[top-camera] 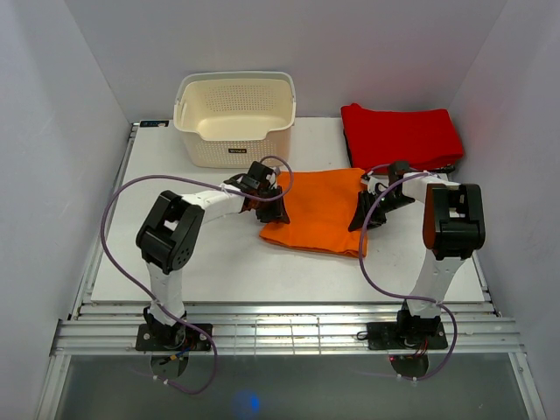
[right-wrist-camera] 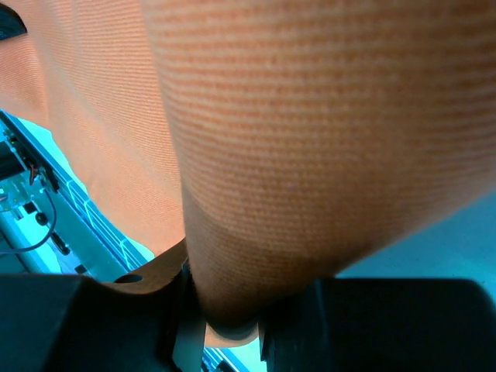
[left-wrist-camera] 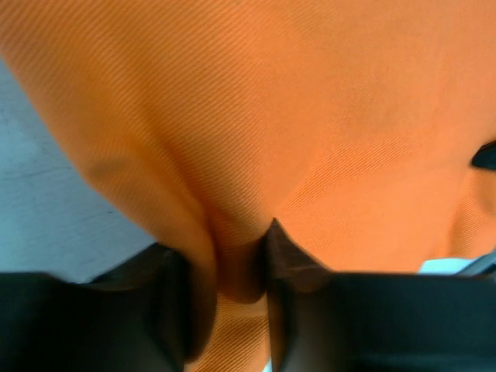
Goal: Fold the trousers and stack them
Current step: Neatly place the folded trousers to the corner
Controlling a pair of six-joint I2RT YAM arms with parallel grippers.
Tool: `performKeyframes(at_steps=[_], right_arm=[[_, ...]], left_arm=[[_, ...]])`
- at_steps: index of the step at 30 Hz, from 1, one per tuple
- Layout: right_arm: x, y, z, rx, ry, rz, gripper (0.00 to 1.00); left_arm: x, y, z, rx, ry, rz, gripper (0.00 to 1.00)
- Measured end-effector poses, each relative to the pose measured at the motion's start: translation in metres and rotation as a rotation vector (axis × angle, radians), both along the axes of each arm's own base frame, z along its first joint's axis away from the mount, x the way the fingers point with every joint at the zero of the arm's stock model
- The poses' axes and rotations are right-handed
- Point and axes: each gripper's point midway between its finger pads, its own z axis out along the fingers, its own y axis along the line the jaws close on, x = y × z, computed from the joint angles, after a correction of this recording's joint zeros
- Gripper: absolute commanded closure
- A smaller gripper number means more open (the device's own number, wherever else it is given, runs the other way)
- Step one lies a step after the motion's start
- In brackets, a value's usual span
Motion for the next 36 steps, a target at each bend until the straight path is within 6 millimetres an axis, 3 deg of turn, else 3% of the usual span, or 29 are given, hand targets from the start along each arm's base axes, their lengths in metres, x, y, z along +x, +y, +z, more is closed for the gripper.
performKeyframes(at_steps=[1,2,11,17,22,28,32,36], right_arm=[[0.0,0.0,0.0,0.001,0.0,0.0,0.92],[0.0,0.0,0.0,0.001,0.0,0.0,0.92],[0.007,-0.011,0.016,-0.07,-0.081,-0.001,0.92],[0.029,-0.034,0.063,-0.126,-0.22,-0.037,0.92],[0.048,-0.066,0.104,-0.185,-0.344,-0.1,0.92],[0.078,-0.109,0.149,-0.273,-0.481,-0.174,0.92],[0.114,-0.141,0.189,-0.332,-0.608,-0.221,0.92],[0.156,-0.165,0.21,-0.364,-0.697,-0.252,0.92]], left_arm=[[0.0,-0.003,0.0,-0.014,0.008,0.0,0.82],[0.001,-0.005,0.002,-0.027,0.013,-0.001,1.0],[0.003,-0.015,0.015,-0.025,-0.003,-0.035,1.0],[0.008,-0.041,0.042,-0.037,-0.093,-0.113,1.0],[0.019,-0.075,0.083,-0.077,-0.227,-0.183,1.0],[0.053,-0.123,0.145,-0.142,-0.449,-0.243,1.0],[0.091,-0.155,0.166,-0.184,-0.605,-0.239,1.0],[0.128,-0.18,0.18,-0.232,-0.773,-0.219,1.0]])
